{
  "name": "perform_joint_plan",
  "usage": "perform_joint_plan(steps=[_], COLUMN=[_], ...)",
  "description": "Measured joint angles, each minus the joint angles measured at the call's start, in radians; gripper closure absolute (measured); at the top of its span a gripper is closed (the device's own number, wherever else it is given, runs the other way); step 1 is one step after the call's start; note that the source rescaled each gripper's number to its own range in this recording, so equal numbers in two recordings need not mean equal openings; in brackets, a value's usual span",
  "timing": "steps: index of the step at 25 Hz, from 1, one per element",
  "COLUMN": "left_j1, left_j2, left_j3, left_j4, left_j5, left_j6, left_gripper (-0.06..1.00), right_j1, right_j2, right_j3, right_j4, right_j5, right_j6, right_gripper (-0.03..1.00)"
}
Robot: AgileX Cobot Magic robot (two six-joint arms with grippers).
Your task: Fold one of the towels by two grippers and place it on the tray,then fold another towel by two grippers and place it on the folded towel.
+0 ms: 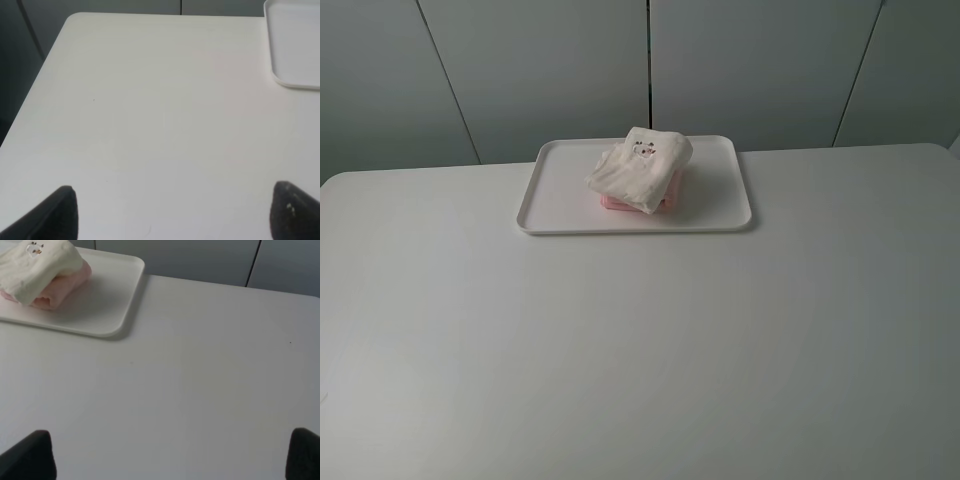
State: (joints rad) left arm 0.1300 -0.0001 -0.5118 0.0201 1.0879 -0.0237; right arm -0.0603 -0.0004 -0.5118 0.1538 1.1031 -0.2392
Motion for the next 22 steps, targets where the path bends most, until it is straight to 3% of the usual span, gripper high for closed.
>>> perform_joint_plan(steps=[22], left_j1=[0.000], left_j2=[0.000], left_j3=[0.000], left_j4=[0.000], left_j5=[0.000], left_j6=[0.000], left_gripper=[-0.05], right_j1=[0.000], right_j2=[0.000], right_j3=[0.000], right_j4=[0.012], right_j5=[0.000], right_j6=[0.000], right_gripper=[-0.03])
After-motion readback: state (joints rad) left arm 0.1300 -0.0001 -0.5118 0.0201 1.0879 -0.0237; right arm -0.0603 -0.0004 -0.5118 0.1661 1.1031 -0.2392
